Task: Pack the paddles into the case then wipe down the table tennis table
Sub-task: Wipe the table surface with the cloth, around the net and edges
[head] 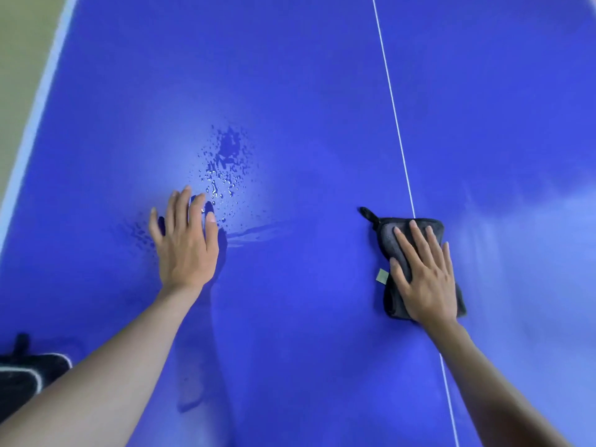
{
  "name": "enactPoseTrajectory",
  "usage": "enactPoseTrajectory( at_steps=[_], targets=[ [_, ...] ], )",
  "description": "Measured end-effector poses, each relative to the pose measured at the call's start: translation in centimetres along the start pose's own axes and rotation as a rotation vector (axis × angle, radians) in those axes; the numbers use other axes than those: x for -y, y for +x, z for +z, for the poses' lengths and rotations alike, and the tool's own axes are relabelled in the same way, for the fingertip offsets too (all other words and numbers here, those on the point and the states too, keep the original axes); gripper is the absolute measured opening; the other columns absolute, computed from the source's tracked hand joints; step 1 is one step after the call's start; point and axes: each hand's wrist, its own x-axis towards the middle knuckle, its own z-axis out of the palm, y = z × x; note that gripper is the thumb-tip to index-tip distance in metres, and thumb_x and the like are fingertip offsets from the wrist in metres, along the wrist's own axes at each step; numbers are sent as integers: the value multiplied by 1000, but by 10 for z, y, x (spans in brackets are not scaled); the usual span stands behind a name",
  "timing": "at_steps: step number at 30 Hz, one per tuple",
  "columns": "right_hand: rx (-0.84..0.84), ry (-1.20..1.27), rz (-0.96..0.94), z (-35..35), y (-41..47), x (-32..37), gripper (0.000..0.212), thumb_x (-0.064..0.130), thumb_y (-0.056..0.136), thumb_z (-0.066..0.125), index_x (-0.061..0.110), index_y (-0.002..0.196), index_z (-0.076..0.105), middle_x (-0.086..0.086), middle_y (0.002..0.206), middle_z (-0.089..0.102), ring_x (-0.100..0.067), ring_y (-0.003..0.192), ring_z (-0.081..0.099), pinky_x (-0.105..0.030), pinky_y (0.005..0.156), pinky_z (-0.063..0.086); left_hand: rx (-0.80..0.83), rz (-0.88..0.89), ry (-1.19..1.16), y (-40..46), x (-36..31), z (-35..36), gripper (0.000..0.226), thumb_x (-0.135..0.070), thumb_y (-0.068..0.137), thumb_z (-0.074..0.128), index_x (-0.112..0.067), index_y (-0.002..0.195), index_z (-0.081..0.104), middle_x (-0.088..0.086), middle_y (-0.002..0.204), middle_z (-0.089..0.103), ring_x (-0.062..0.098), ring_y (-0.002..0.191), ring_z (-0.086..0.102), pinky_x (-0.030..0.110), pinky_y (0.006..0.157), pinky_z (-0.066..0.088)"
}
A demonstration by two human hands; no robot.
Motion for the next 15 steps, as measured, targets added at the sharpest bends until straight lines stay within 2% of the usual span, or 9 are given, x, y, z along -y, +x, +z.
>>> enactPoseTrajectory(
  at_steps=[5,10,15],
  targets=[
    [-27,-48,55,5,1,11,62,46,101,40,36,162,34,8,173,22,-21,162,14,-55,129,15,33,14,21,3,-1,-1,48,-37,108,25,-17,147,44,4,162,36,25,153,29,56,124,12],
    [-91,-47,252,21,6,60,62,47,101,39,33,162,37,5,172,27,-25,161,17,-53,129,16,47,38,-36,4,0,-1,53,-23,100,24,-19,149,44,4,164,34,24,154,27,57,124,12],
    [-83,-78,72,44,15,143,61,47,104,39,31,162,36,1,172,28,-28,160,19,-53,129,18,22,75,-23,5,0,-1,52,-23,102,24,-16,150,43,7,166,31,25,157,22,55,126,12]
  ],
)
